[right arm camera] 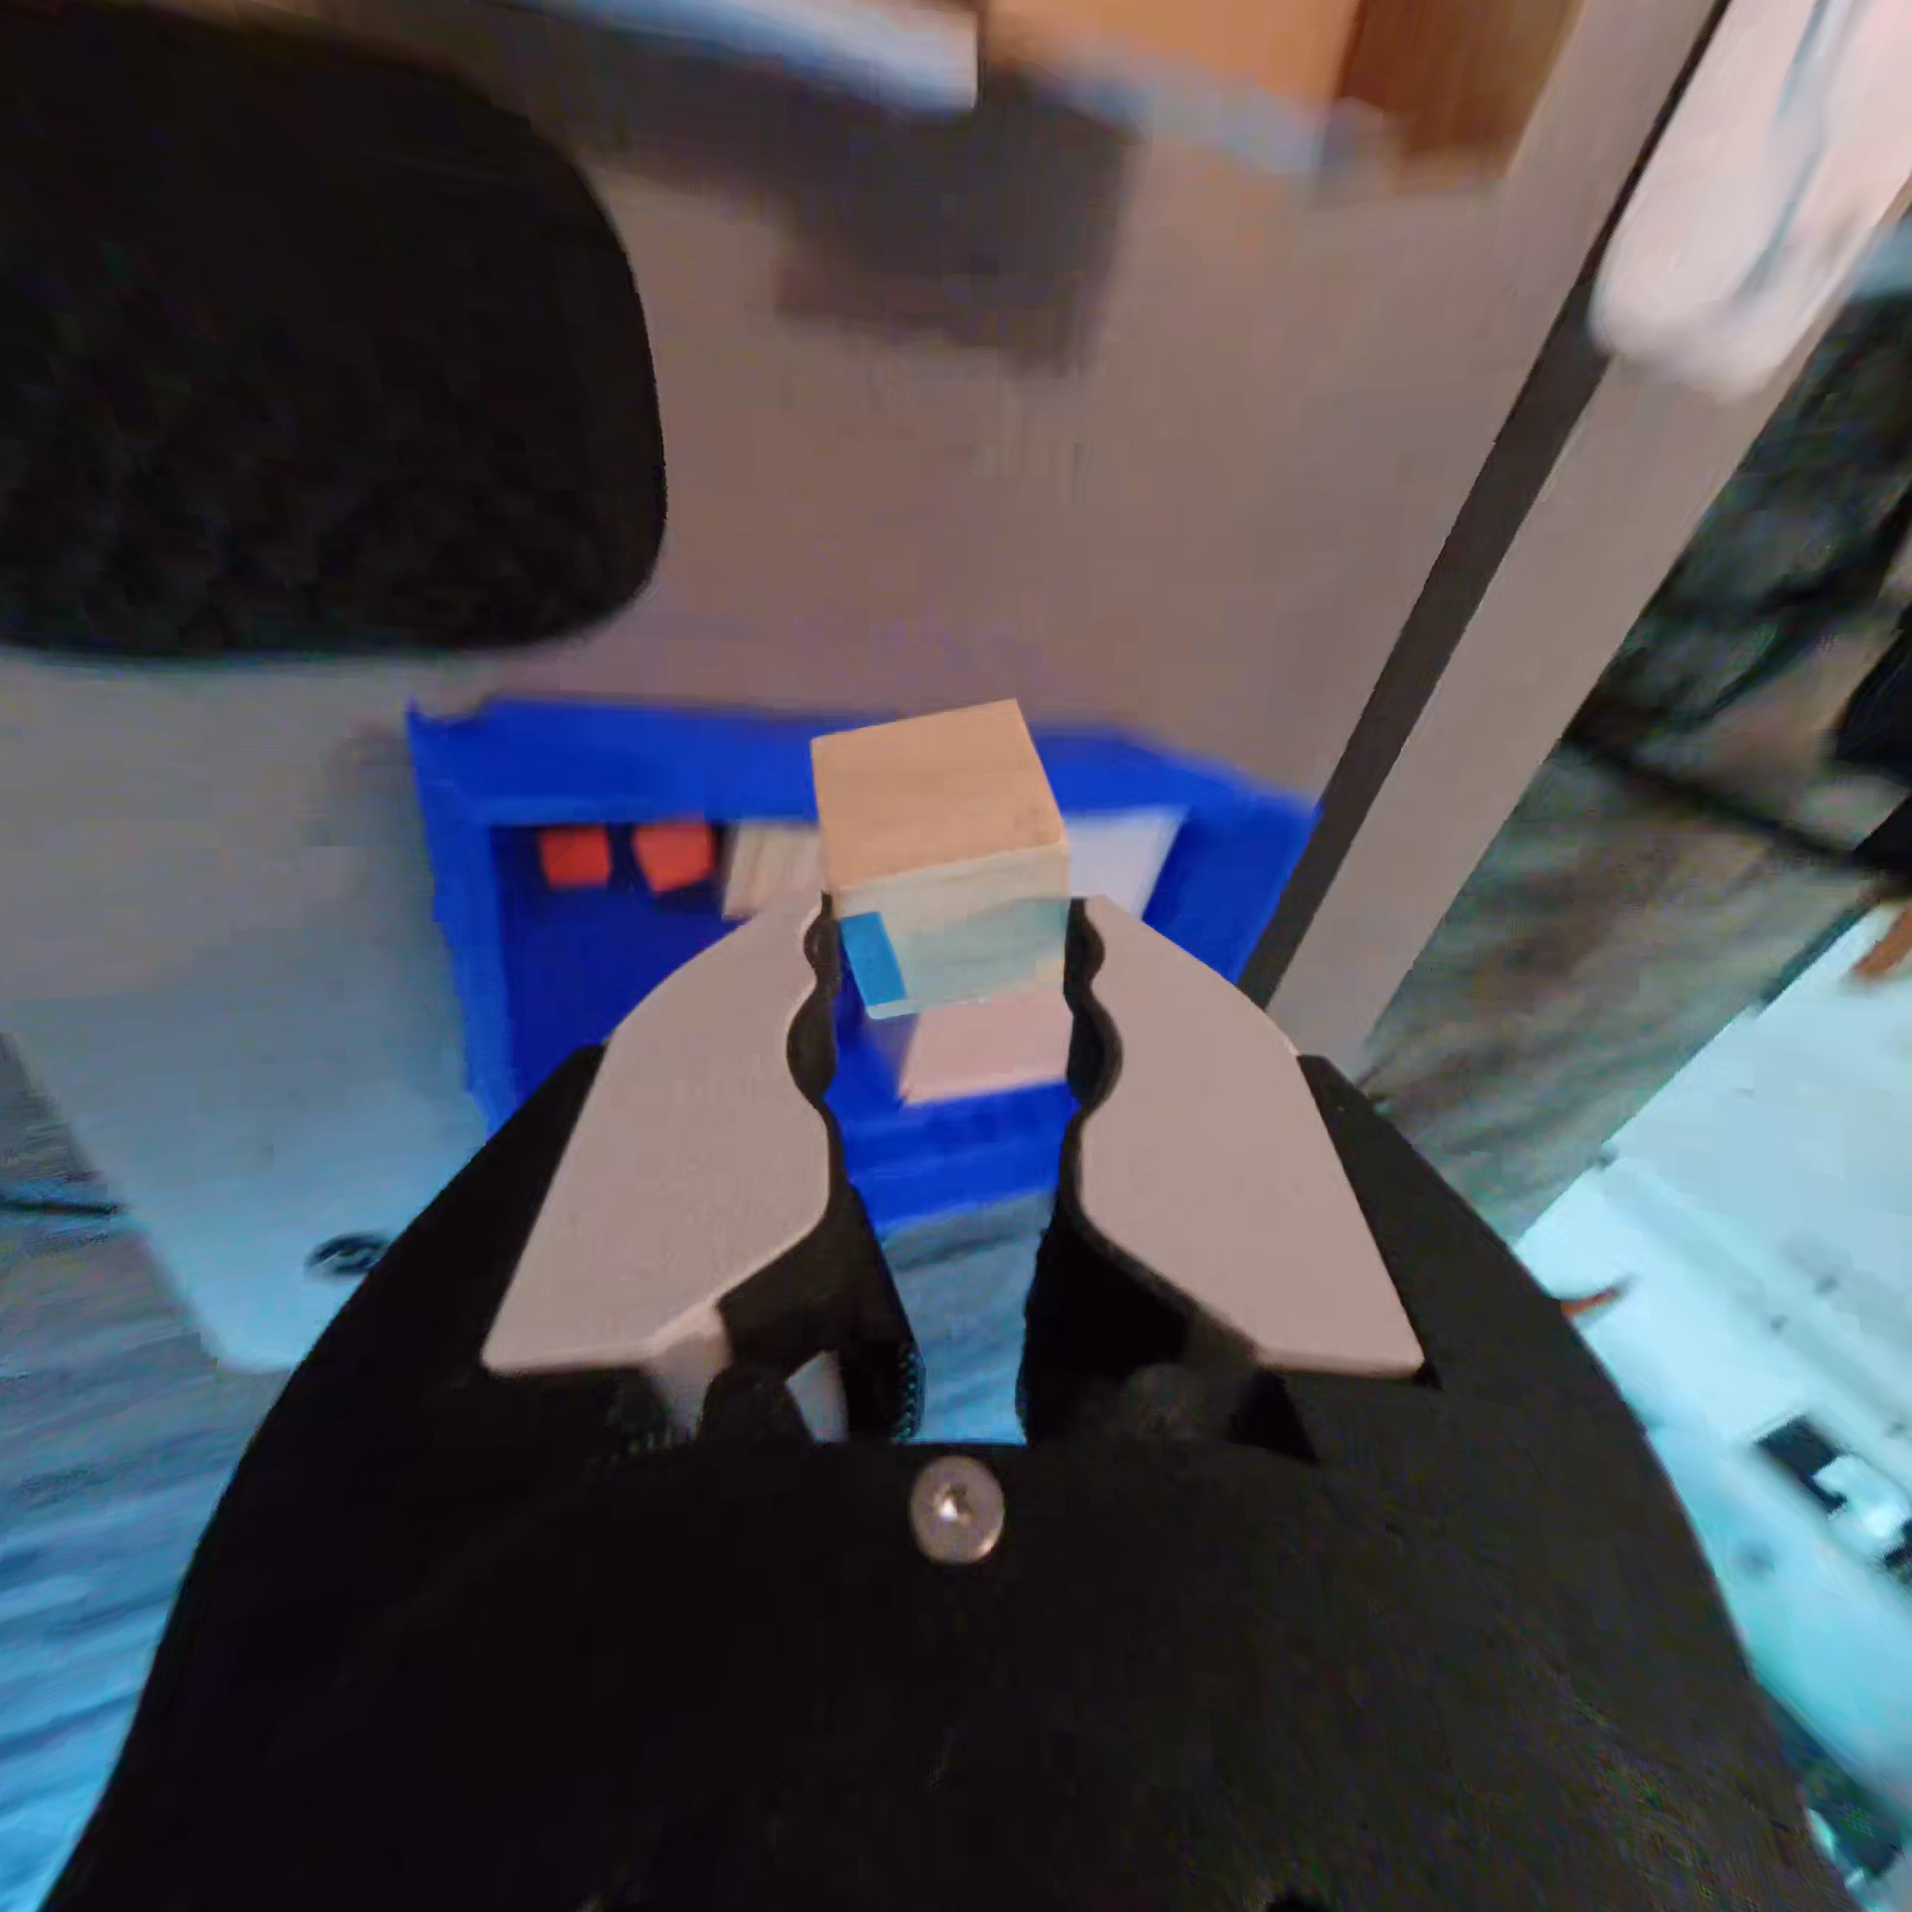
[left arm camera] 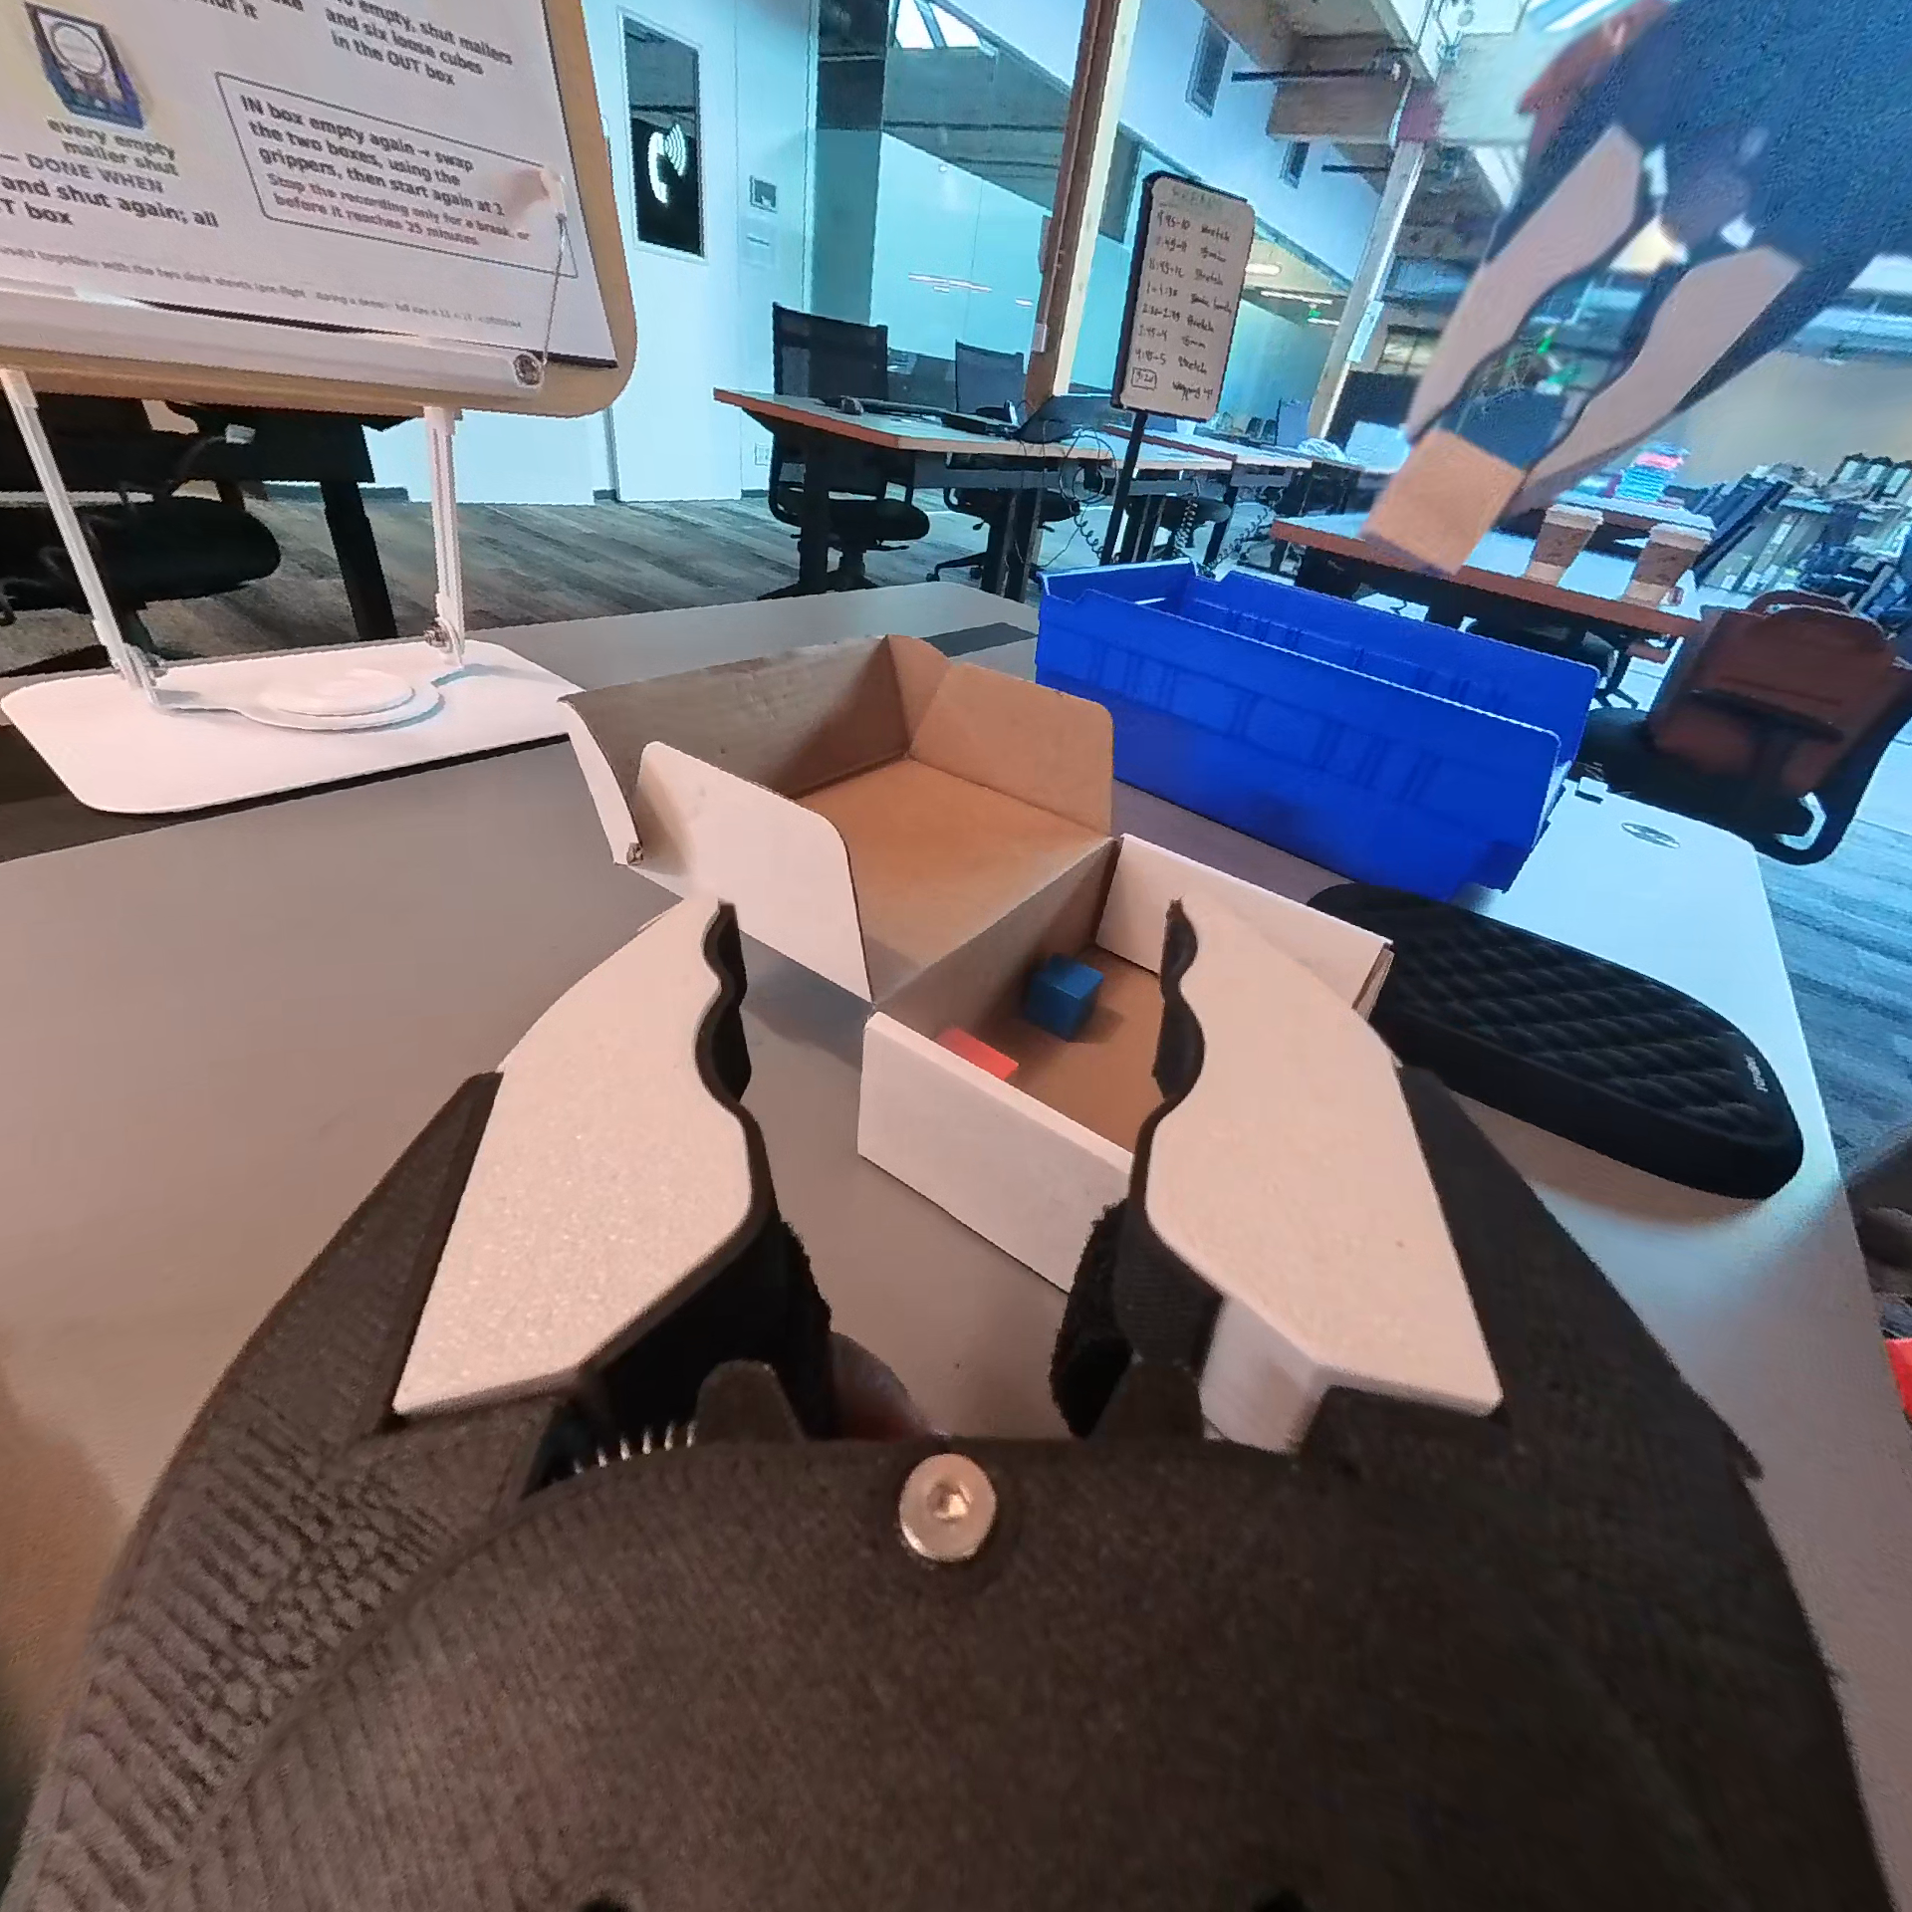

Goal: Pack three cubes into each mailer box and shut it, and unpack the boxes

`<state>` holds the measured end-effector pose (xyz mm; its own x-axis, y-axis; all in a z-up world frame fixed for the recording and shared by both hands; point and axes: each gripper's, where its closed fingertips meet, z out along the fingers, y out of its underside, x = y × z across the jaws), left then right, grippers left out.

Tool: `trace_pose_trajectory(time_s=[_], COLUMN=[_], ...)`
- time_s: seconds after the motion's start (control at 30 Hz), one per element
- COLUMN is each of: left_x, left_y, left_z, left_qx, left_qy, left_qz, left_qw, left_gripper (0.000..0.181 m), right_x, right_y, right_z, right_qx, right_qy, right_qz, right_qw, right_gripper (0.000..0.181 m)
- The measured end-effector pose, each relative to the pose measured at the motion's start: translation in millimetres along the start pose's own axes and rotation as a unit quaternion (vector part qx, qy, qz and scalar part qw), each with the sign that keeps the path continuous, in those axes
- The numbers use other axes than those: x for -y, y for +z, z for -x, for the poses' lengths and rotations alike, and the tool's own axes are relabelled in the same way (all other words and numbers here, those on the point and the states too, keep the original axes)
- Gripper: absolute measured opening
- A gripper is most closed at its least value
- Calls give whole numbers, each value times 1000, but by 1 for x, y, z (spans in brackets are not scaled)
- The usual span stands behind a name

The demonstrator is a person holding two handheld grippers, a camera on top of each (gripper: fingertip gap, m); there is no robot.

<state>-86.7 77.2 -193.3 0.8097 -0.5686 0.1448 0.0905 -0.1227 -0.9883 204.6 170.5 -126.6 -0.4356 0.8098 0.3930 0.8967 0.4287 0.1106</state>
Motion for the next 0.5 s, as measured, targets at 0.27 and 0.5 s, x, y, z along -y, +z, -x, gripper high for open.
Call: trace_pose_trajectory(time_s=[0.27,0.5], left_x=[-1,-3], left_y=[1,2], left_z=[1,0], left_qx=[-4,-8], left_qy=[-6,-7], left_qz=[0,6], left_qw=[1000,1000], left_gripper=[76,76], right_x=[-137,-160], right_y=[84,140], right_z=[58,75], right_qx=[109,154], right_qy=[183,222], right_qz=[129,159], right_qw=[969,950], right_gripper=[42,43])
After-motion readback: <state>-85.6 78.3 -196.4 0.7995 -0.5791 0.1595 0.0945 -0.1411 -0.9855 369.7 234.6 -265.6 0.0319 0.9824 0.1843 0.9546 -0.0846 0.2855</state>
